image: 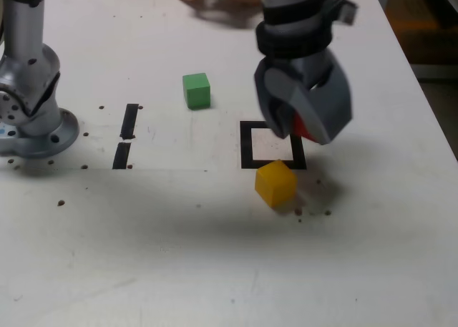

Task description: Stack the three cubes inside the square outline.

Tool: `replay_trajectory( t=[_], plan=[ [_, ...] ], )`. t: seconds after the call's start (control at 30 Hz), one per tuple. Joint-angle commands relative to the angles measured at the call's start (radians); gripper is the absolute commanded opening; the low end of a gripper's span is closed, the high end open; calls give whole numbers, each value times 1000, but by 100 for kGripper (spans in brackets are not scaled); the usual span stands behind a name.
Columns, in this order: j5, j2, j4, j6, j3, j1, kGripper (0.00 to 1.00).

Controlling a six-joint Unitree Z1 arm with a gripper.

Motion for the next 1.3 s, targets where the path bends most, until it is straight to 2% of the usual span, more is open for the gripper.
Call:
replay_trajectory(
  t=[0.0, 0.3, 0.53, 0.77, 1.0, 1.27],
  plan=[
    [6, -12, -8, -31, 15, 8, 0],
    [65, -7, -14, -250, 67, 16, 0],
    [94, 6, -21, -361, 103, 17, 0],
    [90, 16, -56, -407, 150, 20, 1],
    [80, 23, -81, -418, 186, 20, 13],
    [60, 24, -112, -425, 200, 20, 22]
  ],
)
